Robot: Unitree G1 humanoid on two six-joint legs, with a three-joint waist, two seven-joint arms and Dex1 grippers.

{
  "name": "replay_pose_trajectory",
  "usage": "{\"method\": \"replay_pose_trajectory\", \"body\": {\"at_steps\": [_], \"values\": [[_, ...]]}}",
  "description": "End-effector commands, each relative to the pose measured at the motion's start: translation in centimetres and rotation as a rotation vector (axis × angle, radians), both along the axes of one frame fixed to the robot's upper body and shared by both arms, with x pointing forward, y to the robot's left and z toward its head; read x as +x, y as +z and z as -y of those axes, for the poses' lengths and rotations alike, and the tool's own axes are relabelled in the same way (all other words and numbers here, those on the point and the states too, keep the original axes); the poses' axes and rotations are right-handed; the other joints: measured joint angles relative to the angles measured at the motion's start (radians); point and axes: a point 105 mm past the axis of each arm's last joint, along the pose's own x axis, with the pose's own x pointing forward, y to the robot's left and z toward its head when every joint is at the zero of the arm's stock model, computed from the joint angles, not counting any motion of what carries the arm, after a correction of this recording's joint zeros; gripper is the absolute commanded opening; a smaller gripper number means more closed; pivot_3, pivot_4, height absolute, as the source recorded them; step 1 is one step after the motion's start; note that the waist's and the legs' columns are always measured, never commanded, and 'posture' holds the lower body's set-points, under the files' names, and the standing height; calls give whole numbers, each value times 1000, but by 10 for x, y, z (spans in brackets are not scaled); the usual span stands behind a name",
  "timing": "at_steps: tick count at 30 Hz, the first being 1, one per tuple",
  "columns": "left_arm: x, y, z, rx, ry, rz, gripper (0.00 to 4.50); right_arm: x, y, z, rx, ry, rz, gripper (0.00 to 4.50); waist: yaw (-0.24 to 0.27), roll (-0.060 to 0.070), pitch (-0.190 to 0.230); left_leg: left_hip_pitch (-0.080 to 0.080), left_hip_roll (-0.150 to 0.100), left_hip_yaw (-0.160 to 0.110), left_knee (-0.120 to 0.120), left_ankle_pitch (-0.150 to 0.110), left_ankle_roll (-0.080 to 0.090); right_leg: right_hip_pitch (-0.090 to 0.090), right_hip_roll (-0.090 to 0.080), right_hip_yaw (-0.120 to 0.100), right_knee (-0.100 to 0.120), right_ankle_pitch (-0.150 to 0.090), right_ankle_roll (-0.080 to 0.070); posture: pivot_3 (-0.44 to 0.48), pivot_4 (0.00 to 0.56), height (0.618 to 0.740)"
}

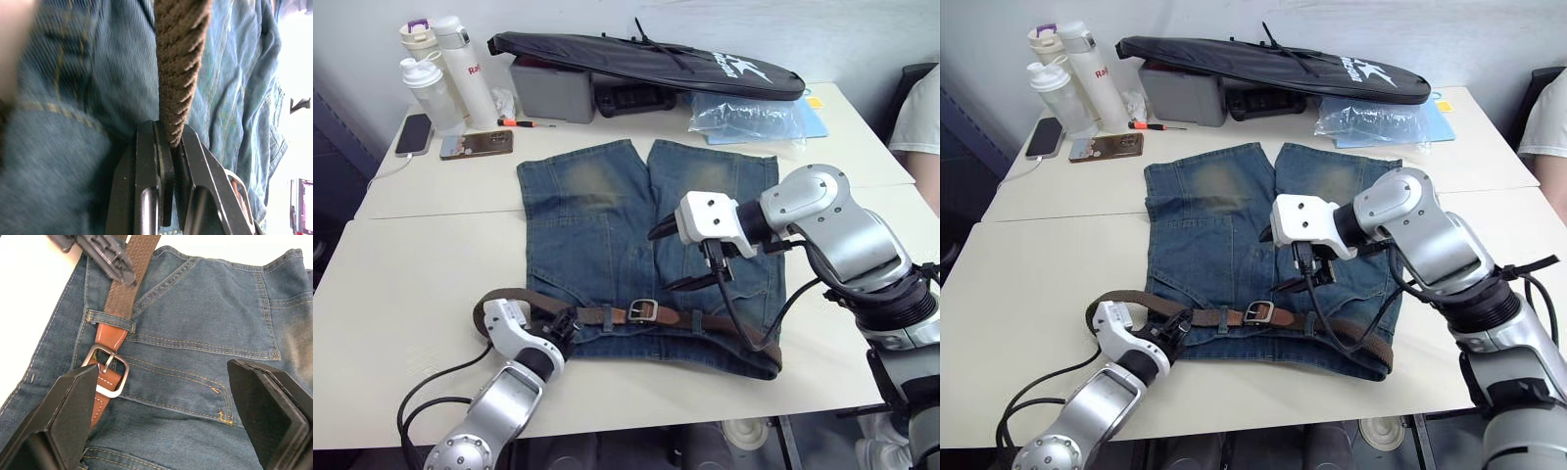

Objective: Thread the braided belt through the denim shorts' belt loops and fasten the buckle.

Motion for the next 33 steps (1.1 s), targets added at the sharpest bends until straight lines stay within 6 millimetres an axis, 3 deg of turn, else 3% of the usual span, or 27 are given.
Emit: {"method": "replay_pose_trajectory", "body": {"at_steps": [1, 10, 20, 28, 33], "values": [[-1, 10, 9, 8, -34, 40, 0, -2, 9, -5, -8, 45, 36, 4436, 0, 0, 0, 0, 0, 0, 0, 0, 0, 0, 0, 0, 0, 0, 0, 0, 150, 740], [10, 1, 33, 84, -206, 52, 0, -3, 8, -5, -26, 47, 29, 4436, 2, 1, 0, 0, 0, 0, 1, 0, 0, 0, 0, 0, 1, 1, 0, 0, 150, 740], [18, 5, 37, 225, -383, 103, 0, -8, 1, -1, -20, 11, 18, 4436, 3, 1, 0, 0, 0, 0, 1, 1, 0, 0, 0, 0, 2, 2, 2, 0, 150, 740], [25, 10, 24, 286, -488, 122, 0, -8, -3, 5, -5, -61, 35, 4436, -1, 1, 0, 1, 0, 0, 1, 1, 0, -1, 0, 0, 5, 6, 10, 0, 150, 740], [29, 9, 44, 255, -601, 133, 0, -10, -6, 8, 9, -107, 36, 4436, 5, 1, 0, 0, 0, -1, 1, 2, -1, -1, 0, 0, 6, 7, 10, 0, 150, 740]]}}
